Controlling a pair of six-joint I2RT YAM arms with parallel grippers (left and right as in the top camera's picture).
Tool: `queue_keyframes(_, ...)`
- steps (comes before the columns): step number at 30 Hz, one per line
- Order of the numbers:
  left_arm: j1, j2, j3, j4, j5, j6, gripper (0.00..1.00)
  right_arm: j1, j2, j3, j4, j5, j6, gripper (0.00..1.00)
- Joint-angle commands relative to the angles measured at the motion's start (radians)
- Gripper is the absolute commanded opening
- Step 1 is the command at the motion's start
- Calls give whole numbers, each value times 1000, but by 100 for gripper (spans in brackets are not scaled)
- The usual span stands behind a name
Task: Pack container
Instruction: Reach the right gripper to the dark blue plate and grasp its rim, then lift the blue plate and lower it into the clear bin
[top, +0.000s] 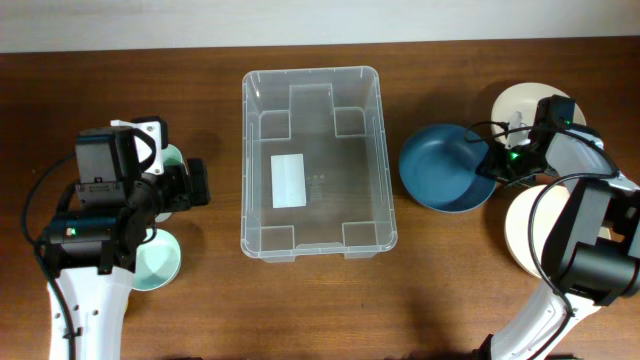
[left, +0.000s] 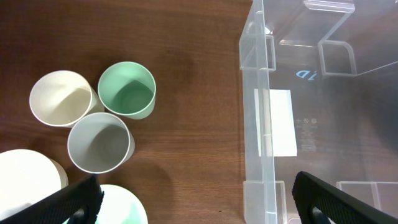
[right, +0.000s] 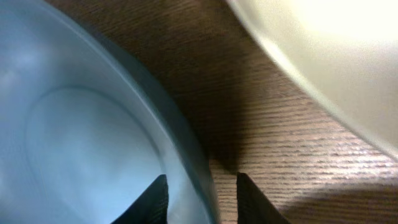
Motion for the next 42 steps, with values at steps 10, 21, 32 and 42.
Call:
queue_keyframes(10, 6, 4, 20, -1, 11, -12, 99, 20, 4, 15, 2, -21, 28, 4)
queue_keyframes(21, 6, 5, 20, -1, 11, -12, 100, 23, -237, 215, -127, -51, 68, 4)
queue_keyframes(32, 6, 5, 20, -1, 11, -12, 99, 260, -396, 412, -195, -63, 67, 4)
queue_keyframes(42, 6, 5, 20, -2, 11, -12, 99, 612, -265, 412, -68, 238, 68, 4)
